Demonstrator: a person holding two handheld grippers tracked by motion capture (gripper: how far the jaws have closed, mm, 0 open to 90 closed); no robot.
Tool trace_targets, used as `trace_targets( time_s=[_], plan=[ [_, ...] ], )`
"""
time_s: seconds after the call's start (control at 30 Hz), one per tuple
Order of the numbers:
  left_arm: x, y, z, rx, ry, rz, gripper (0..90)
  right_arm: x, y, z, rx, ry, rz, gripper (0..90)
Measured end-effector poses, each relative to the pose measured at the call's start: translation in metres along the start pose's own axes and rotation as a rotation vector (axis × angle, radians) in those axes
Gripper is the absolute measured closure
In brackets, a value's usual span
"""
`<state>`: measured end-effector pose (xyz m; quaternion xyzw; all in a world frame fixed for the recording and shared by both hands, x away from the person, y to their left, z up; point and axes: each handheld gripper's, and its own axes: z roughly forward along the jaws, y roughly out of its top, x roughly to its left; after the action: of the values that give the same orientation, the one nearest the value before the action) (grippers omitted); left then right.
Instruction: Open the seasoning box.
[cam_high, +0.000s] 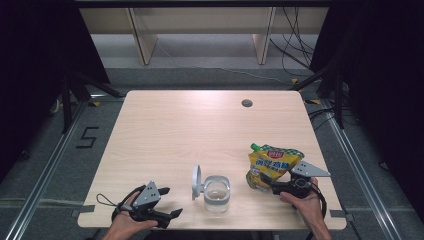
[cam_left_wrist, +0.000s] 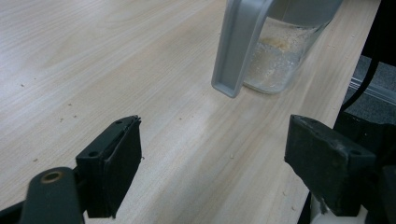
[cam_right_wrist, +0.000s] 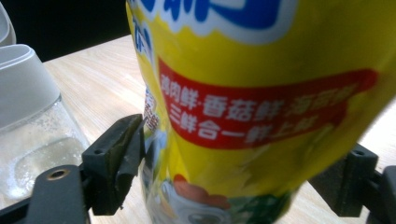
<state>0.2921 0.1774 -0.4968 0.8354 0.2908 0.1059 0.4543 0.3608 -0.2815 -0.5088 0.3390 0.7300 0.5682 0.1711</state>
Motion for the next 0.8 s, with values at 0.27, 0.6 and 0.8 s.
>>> trace_targets(
  time_s=[0.27, 0.6, 0.8],
  plan=[
    [-0.001, 0.0, 0.0, 0.009, 0.011, 0.003, 18.2, -0.002, 0.0, 0.005, 0.005, 0.018, -0.002, 22.1],
    [-0.002, 0.0, 0.002, 0.002, -0.004, -0.005, 18.6, -0.004, 0.0, 0.012, -0.037, 0.032, -0.022, 22.5],
    [0.0, -0.001, 0.002, 0.016, 0.004, 0.012, 18.7, 0.003, 0.001, 0.012, -0.029, -0.006, 0.022, 26.6]
  ],
)
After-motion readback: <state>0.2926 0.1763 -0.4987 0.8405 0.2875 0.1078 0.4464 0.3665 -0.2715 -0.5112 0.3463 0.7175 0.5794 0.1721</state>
